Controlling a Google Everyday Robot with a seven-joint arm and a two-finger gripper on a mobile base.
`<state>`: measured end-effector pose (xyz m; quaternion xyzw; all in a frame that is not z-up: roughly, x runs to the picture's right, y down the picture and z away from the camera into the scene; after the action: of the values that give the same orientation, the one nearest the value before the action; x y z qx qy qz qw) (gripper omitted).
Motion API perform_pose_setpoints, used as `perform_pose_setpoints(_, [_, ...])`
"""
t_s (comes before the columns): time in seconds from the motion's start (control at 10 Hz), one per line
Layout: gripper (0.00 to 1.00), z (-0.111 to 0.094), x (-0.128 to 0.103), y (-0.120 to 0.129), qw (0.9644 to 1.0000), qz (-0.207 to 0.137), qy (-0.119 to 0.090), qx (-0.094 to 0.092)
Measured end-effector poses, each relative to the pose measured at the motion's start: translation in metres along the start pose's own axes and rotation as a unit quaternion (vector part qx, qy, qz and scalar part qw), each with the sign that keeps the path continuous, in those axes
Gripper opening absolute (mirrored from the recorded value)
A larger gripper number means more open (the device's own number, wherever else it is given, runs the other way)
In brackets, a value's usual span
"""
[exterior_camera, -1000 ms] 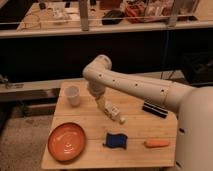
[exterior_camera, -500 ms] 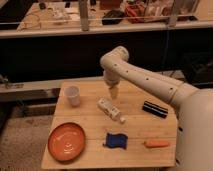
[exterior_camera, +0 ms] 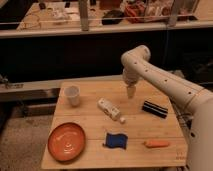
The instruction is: Move the arm in a circular motion
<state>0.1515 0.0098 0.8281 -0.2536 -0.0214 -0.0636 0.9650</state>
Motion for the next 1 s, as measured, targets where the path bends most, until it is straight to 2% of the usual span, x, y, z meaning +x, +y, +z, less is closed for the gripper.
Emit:
perform_pose_setpoints(0.3, [0.80, -0.003, 0.004, 0.039, 0.9998, 0.018, 0.006, -0.010])
perform_pose_setpoints(0.4, [0.80, -0.006, 0.007, 0.064, 0.9996, 0.023, 0.008, -0.012])
perform_pose_setpoints(0.6, [0.80, -0.013, 0.010, 0.097, 0.9995, 0.029, 0.008, -0.013])
perform_pose_setpoints(0.8, [0.80, -0.019, 0.000, 0.128, 0.9996, 0.024, 0.000, -0.013])
perform_pose_setpoints(1.0, [0.80, -0.021, -0.021, 0.137, 0.9999, 0.005, -0.010, -0.012])
